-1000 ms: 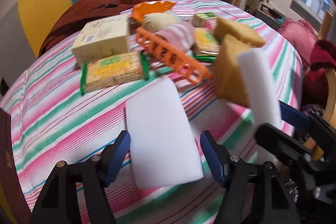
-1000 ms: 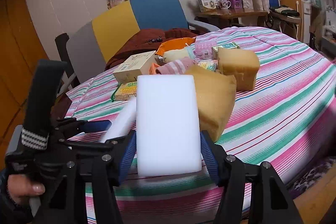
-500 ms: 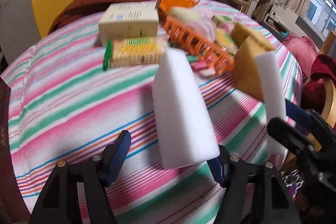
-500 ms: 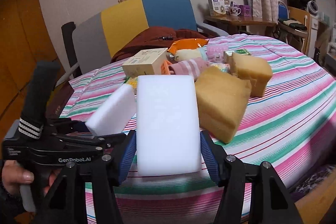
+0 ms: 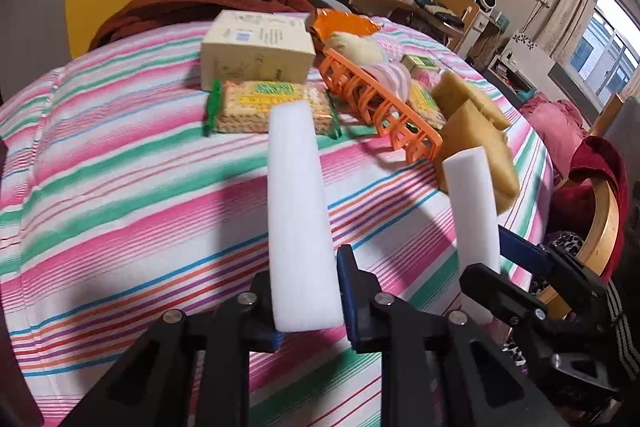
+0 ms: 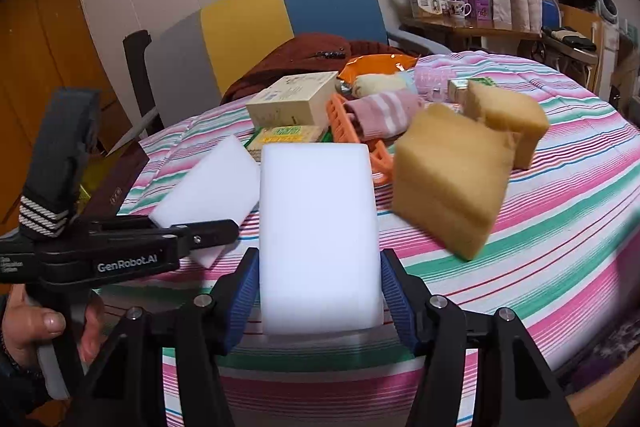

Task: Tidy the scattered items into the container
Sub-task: 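Lift the white sponge blocks with both tools and carry them toward the gold tray, then lower both white sponge blocks into the gold tray and open both tools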

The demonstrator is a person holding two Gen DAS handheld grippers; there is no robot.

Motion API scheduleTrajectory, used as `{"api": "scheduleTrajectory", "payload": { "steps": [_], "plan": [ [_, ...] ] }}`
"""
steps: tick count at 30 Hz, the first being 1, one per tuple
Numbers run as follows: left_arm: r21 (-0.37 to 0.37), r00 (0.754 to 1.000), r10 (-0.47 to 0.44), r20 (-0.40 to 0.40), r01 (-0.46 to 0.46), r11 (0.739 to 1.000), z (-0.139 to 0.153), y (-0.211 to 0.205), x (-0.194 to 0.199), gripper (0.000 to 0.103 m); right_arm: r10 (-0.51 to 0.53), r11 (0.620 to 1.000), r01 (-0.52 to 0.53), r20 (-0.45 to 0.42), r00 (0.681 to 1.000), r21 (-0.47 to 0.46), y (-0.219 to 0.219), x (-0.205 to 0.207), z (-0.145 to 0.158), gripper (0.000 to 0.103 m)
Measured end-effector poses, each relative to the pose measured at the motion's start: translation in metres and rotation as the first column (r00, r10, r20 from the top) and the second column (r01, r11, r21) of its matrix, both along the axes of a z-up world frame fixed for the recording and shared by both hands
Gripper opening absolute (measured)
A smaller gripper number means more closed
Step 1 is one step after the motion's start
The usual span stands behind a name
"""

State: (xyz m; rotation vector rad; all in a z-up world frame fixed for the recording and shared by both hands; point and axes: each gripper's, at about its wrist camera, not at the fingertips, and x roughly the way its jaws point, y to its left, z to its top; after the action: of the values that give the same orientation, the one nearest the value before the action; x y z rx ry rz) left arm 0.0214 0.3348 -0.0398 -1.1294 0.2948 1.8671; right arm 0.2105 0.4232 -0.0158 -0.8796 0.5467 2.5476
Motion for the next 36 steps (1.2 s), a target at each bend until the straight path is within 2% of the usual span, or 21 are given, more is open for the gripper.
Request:
{"api": "scheduleTrajectory", "payload": {
  "steps": [10, 17, 22, 25, 32, 36],
  "plan": [
    [0.021, 0.989, 0.125, -0.075, -0.123, 0.992, 0.026, -0.054, -0.020, 0.021, 0.118, 0.992, -0.117, -0.006, 0.993, 0.036, -0.036, -0.047, 0.019, 0.059],
    [0.037, 0.958, 0.250, -0.140, -0.248, 0.968, 0.052, -0.114, -0.036, 0.021, 0.212, 0.977, -0.212, -0.004, 0.977, 0.039, -0.076, -0.093, 0.030, 0.059],
    [0.040, 0.918, 0.343, -0.202, -0.342, 0.939, 0.072, -0.160, -0.052, 0.021, 0.279, 0.960, -0.278, -0.006, 0.960, 0.038, -0.110, -0.130, 0.042, 0.059],
    [0.032, 0.883, 0.406, -0.233, -0.411, 0.911, 0.077, -0.192, -0.067, 0.021, 0.324, 0.945, -0.323, -0.011, 0.946, 0.052, -0.133, -0.155, 0.051, 0.059],
    [-0.006, 0.797, 0.535, -0.279, -0.559, 0.829, 0.069, -0.263, -0.117, 0.021, 0.418, 0.908, -0.418, -0.006, 0.908, 0.045, -0.182, -0.217, 0.066, 0.059],
    [-0.032, 0.768, 0.574, -0.282, -0.606, 0.795, 0.059, -0.288, -0.143, 0.021, 0.465, 0.885, -0.465, 0.018, 0.885, 0.036, -0.210, -0.255, 0.072, 0.059]
  ]
}}
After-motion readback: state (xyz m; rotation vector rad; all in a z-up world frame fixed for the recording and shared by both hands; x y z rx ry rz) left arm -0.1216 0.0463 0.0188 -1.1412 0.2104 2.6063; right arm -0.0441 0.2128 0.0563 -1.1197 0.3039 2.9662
